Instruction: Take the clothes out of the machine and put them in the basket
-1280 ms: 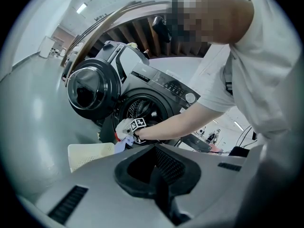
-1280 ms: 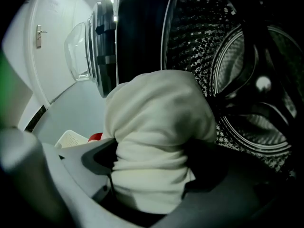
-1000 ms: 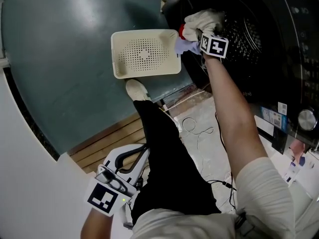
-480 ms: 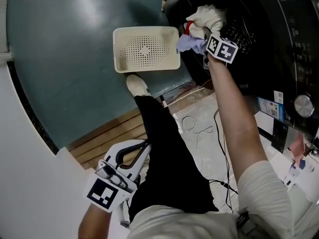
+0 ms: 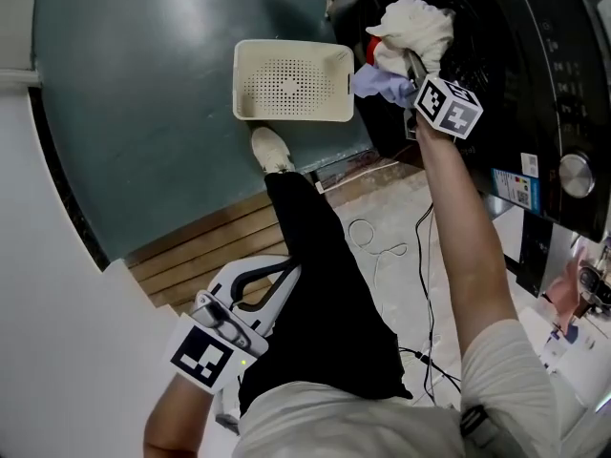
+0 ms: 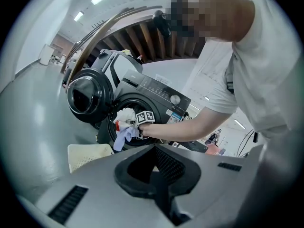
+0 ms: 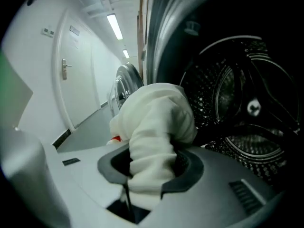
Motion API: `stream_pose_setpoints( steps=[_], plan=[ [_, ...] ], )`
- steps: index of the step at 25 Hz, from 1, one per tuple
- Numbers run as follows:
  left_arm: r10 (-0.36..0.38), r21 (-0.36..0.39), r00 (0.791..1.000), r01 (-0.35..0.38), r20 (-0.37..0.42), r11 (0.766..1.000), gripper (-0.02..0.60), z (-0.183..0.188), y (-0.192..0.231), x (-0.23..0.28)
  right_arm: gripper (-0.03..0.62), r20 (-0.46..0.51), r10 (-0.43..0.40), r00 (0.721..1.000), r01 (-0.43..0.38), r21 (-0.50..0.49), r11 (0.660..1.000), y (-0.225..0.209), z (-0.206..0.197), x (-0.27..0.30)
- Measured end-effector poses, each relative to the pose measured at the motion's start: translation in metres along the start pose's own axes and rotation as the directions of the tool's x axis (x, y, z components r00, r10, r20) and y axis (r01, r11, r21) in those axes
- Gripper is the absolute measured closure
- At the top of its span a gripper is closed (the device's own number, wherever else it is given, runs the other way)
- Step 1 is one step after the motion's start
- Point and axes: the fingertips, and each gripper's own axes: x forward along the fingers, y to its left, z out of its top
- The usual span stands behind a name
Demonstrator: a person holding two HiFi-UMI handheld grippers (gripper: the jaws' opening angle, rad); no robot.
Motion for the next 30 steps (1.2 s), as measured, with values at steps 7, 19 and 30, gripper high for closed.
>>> stream_pose_setpoints(
  steps=[7, 19, 30],
  plan=[
    [0.012, 0.019, 1.0, -0.013, 0.026, 1.0, 0.583, -0.002, -0.018, -0.012, 0.448, 0.06, 0.171, 0.983, -0.167, -0.068, 0.984, 0.071, 0.037, -0.038],
    [0.059, 0.004, 0.996, -0.059, 0.064, 0.998, 0.584, -0.013, -0.029, -0.026, 0.448, 0.043, 0.406, 0.913, -0.388, -0.218, 0.895, 0.187, 0.042, -0.036],
    [0.1, -0.059, 0.993, -0.097, 0.059, 0.994, 0.583, -0.027, 0.007, -0.022, 0.448, -0.182, 0.436, 0.881, -0.473, -0.345, 0.811, 0.227, -0.06, 0.046]
  ],
)
